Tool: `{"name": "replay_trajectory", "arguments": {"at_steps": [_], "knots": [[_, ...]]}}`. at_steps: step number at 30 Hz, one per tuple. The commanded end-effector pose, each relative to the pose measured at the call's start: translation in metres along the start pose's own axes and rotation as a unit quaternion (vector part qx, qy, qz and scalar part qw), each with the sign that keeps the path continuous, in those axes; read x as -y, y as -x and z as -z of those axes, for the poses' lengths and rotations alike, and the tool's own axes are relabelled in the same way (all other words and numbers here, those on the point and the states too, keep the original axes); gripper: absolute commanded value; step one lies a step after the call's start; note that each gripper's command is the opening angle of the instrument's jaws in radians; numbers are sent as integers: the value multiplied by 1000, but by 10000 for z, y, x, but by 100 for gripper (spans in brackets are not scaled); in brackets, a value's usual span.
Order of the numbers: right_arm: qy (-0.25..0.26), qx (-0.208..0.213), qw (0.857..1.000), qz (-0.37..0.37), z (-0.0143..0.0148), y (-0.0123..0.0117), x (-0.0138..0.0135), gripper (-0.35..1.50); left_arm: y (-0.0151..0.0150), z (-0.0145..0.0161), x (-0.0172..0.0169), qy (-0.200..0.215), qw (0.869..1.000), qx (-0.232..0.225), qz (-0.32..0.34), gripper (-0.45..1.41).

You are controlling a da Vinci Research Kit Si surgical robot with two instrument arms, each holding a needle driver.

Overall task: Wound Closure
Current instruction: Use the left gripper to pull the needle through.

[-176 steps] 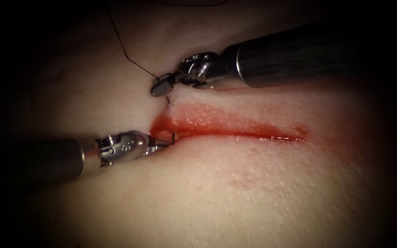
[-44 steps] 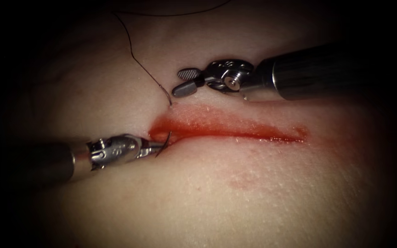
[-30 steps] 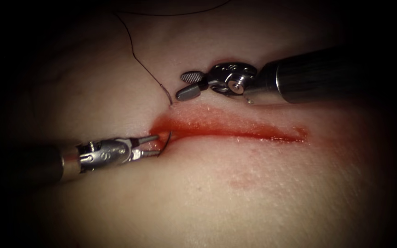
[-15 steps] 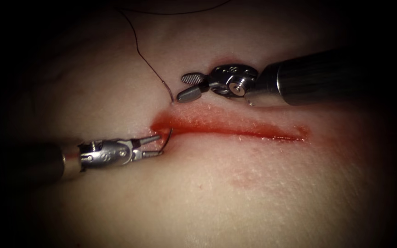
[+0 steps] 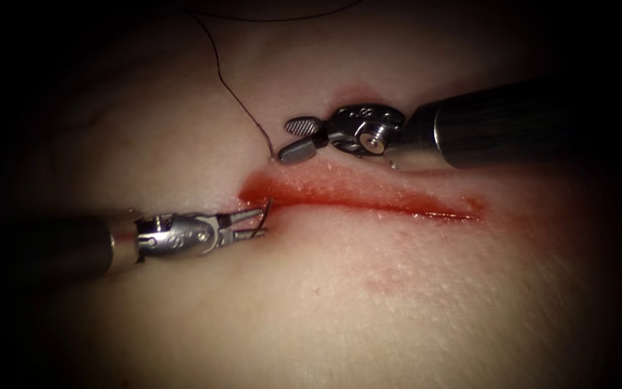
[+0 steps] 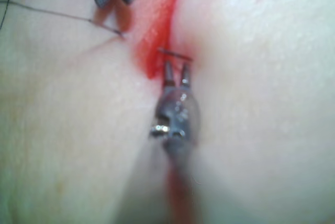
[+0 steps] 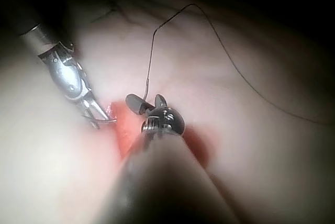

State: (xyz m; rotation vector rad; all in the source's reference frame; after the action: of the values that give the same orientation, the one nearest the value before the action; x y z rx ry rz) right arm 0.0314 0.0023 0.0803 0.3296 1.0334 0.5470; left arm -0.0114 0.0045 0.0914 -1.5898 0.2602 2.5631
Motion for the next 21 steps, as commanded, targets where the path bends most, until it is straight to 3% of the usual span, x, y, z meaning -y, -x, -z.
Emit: {"name": "replay_trajectory", "arguments": {"at_steps": [1,5,9,21], "knots": [[-1,-1,1000,2,-8,4,0,143,2,-7,-3,1,1000,-1,-1,1],[-5,-1,1000,6,-8,5,1,143,2,-9,4,-8,1000,-12,-2,19],[-7,-2,1000,8,-9,6,2,143,3,-14,10,-15,1000,-17,-2,26],[-9,-1,1000,11,-11,11,1,141,-3,-27,22,-42,997,-49,-38,21]]}}
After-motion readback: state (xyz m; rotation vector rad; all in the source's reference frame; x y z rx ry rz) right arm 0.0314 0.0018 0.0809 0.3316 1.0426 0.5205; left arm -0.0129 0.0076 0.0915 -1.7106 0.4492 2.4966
